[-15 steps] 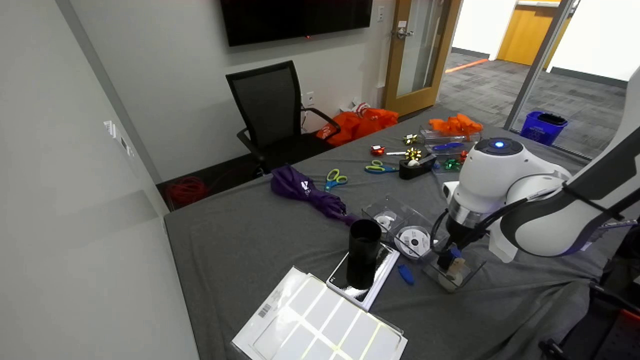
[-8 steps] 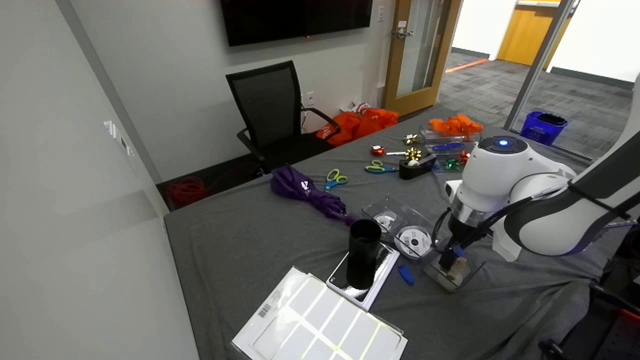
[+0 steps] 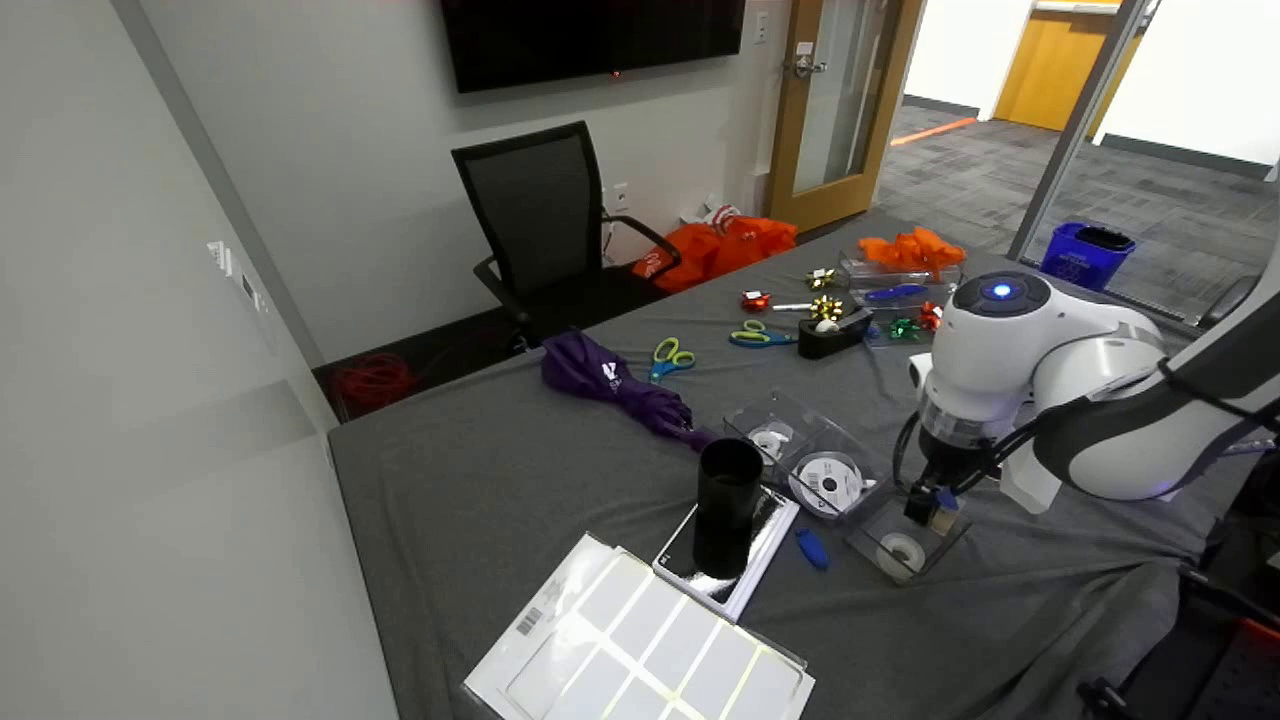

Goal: Move the object across the table and place it in the box

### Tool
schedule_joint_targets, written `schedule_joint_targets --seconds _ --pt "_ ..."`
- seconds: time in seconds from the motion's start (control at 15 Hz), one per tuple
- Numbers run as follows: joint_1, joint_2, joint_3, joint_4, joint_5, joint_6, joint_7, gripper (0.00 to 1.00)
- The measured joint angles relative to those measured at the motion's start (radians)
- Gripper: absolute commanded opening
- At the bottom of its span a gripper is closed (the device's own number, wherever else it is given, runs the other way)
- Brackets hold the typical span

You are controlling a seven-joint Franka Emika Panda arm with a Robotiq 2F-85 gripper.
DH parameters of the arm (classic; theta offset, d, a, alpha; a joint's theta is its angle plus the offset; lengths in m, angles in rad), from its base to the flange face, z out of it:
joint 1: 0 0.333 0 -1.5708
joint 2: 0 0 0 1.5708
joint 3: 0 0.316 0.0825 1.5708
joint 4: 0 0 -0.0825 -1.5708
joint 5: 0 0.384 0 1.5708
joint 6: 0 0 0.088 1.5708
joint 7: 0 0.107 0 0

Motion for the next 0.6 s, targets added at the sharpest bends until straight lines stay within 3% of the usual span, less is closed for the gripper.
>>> schedule_joint_targets --seconds 0.2,0.6 --pt "0.036 0.001 -0.027 0.009 -0.083 -0.072 0.112 1.0" --pt "0.043 0.001 -0.018 0.01 -0.099 -0.045 0.202 1.0"
